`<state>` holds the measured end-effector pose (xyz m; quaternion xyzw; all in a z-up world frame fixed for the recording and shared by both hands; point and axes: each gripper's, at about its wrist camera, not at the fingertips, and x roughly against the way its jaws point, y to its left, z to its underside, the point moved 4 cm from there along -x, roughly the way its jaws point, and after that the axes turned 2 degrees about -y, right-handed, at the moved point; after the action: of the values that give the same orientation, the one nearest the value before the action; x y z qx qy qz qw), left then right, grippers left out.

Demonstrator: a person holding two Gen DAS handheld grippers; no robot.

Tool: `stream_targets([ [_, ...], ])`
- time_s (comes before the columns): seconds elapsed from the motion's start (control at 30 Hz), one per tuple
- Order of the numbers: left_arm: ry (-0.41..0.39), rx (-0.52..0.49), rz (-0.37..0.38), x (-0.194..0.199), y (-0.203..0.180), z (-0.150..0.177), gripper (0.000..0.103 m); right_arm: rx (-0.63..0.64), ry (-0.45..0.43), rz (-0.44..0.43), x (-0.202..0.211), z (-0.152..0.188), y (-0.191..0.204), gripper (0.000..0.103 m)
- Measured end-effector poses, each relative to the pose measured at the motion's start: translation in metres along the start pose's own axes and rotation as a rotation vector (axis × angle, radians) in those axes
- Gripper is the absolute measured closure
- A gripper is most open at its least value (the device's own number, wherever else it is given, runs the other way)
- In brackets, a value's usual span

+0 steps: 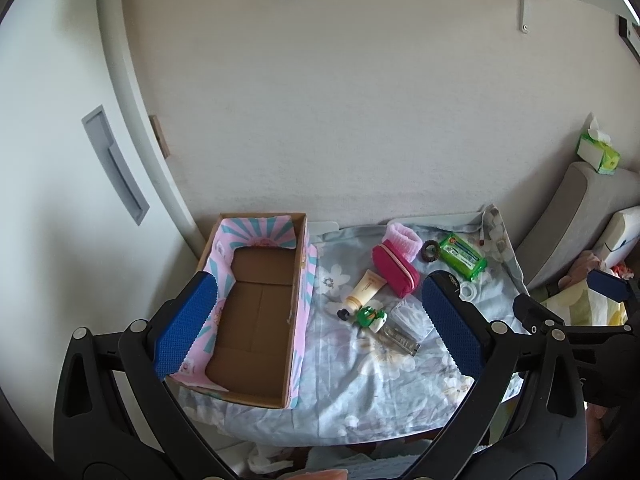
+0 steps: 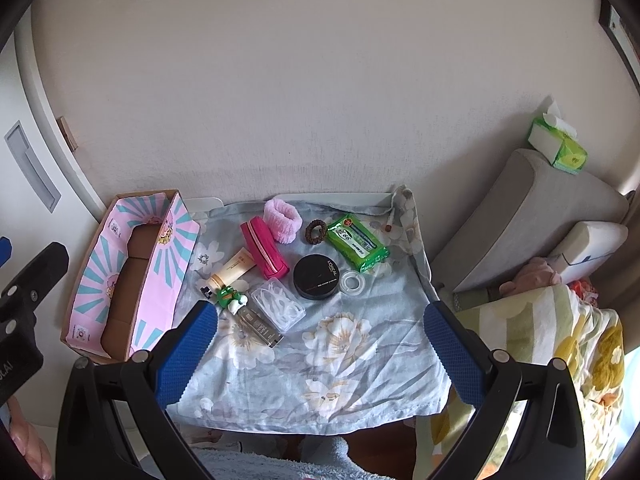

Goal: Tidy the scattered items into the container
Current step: 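Move both tools toward the scattered items on the cloth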

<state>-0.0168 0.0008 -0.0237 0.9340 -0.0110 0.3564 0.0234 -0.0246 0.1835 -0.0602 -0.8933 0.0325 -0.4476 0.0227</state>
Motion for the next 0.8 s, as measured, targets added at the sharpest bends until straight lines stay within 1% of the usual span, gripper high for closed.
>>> stream_targets([
  [0.27,0.005,0.007,0.001,-0.0021,-0.0002,0.0002,0.001,0.009,0.004,-0.007,-0.0026,0.0004,0.0015,0.0],
  [0.47,0.015,0.001,0.031,-0.006,-0.0041,0.0012,0.001,0.004,0.023,-0.02,-0.0065,0.0017,0.0018,0.0],
  [0.53,0.012,-0.009,0.055,-0.0063,-0.0065,0.0015,0.001,0.005,0.022,-0.024,-0.006,0.0019,0.0015,0.0],
  [0.63,0.009,-0.001,0.117,-0.0065,-0.0092,0.0014,0.001,0.006,0.016,-0.028,-0.0056,0.0021,0.0015,0.0],
  [0.7,0.01,0.007,0.135,-0.0065,-0.0097,0.001,0.001,0.004,0.017,-0.035,-0.0062,0.0019,0.0016,0.0],
  [0.8,0.01,0.011,0.102,-0.0076,-0.0068,-0.0002,0.001,0.014,-0.004,-0.029,-0.0045,0.0002,0.0017,0.0],
])
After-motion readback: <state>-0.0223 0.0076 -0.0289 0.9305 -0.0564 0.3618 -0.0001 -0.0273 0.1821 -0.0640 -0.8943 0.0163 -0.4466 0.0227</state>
